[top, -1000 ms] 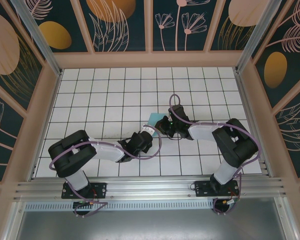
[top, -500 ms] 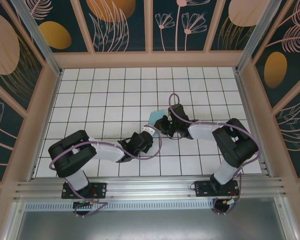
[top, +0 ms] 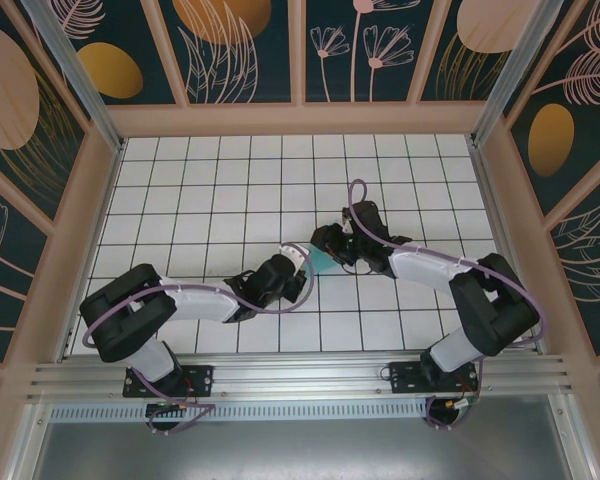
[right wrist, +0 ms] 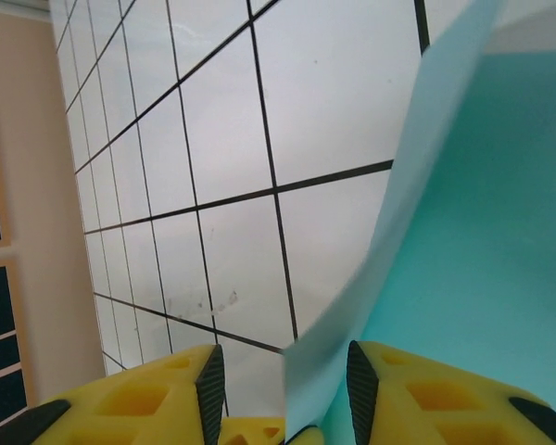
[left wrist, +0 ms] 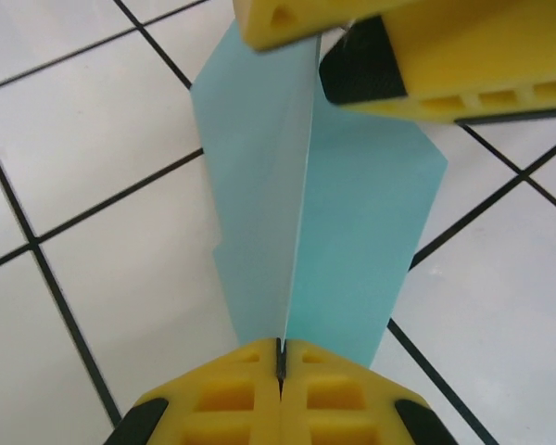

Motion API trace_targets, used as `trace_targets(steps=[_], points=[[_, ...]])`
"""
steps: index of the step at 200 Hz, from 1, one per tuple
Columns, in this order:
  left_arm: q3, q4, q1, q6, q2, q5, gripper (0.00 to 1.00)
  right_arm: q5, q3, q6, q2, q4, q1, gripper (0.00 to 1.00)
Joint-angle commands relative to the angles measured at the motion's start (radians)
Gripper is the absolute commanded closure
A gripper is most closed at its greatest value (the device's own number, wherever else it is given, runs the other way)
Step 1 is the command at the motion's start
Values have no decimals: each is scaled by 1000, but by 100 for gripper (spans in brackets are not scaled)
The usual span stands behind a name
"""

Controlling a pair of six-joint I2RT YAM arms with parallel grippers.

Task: Fold a paper plane with a square sheet of paper (pick it up from the middle)
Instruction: Fourth fold the wing at the center of the table.

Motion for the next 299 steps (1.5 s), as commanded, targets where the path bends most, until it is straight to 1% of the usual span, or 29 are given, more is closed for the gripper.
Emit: trace_targets(steps=[1, 31, 79, 116, 127, 160, 194, 211, 217, 236, 252, 256, 271, 299], points=[[-17, 45, 27, -41, 3, 149, 100, -11, -18, -61, -52, -27, -5, 55], [-15, 66, 39, -64, 40, 231, 100, -18, -26, -99, -92, -62, -12, 50], [-45, 131, 81, -152, 60, 345, 100, -23, -27, -163, -118, -137, -21, 50], [-39, 144, 88, -185, 84, 373, 100, -41, -39, -188, -133, -151, -19, 50], [-37, 141, 87, -183, 85, 364, 100, -49, -49, -194, -140, -154, -19, 50], [-31, 107, 87, -142, 76, 326, 100, -5, -78, -188, -147, -213, -21, 54], [2, 52, 75, -92, 98, 311, 100, 8, -122, -169, -132, -194, -24, 56], [37, -3, 49, -59, 105, 263, 100, 1, -137, -155, -136, -168, -33, 56], [52, -23, 36, -50, 139, 238, 100, -3, -143, -150, -136, -158, -36, 56], [80, -58, 4, -37, 162, 182, 100, -21, -162, -133, -135, -128, -36, 54], [84, -57, -5, -55, 175, 162, 100, -18, -181, -112, -137, -113, -35, 54], [80, -52, -6, -62, 177, 159, 100, -17, -187, -105, -140, -106, -63, 54], [54, -15, -5, -102, 169, 152, 100, -31, -205, -94, -145, -73, -74, 52], [4, 76, -5, -179, 147, 190, 100, -67, -202, -102, -144, -37, -78, 52]])
